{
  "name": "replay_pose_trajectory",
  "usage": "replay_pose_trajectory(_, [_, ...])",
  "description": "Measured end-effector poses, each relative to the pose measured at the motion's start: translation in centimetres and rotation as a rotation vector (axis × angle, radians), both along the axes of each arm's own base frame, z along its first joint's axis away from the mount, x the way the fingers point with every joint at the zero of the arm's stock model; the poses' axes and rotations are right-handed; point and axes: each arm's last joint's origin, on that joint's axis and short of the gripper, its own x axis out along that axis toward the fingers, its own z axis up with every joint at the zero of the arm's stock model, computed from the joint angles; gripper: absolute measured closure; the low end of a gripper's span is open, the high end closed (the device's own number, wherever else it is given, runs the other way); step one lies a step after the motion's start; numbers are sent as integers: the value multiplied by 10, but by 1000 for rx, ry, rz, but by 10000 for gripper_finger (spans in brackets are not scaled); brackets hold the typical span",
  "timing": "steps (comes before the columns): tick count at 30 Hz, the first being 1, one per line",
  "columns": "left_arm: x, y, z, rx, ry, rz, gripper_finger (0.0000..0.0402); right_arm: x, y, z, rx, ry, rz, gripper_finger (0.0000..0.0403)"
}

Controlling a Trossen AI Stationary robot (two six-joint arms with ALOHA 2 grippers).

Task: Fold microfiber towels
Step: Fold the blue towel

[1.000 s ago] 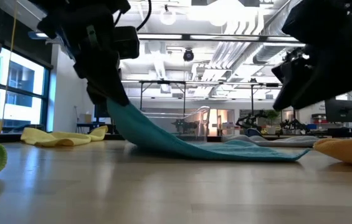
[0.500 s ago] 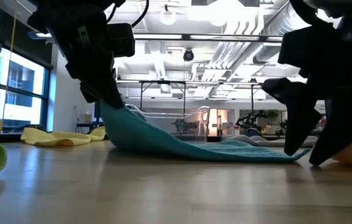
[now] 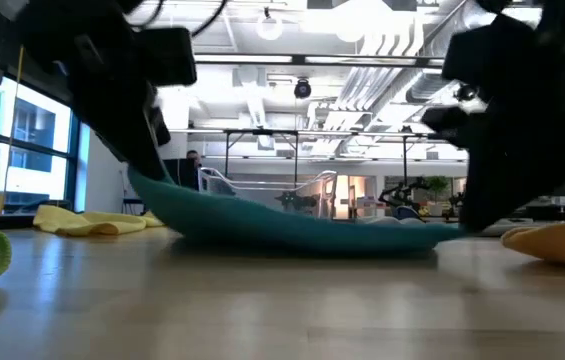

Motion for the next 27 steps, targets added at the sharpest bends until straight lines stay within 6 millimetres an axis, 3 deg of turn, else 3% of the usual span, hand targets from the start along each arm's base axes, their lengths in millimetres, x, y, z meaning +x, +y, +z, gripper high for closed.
replay_pose_trajectory(11, [-25,-37,29,57,-123,65,401,-17,-1,49,135,-148,-47,402])
replay_pose_trajectory(17, [-37,-58,28,97,-154,202,401,-21,-5,63,162,-210,-100,402])
replay_pose_trajectory(27, [-51,-33,4,154,-70,511,401,1,-54,63,110,-248,-315,402])
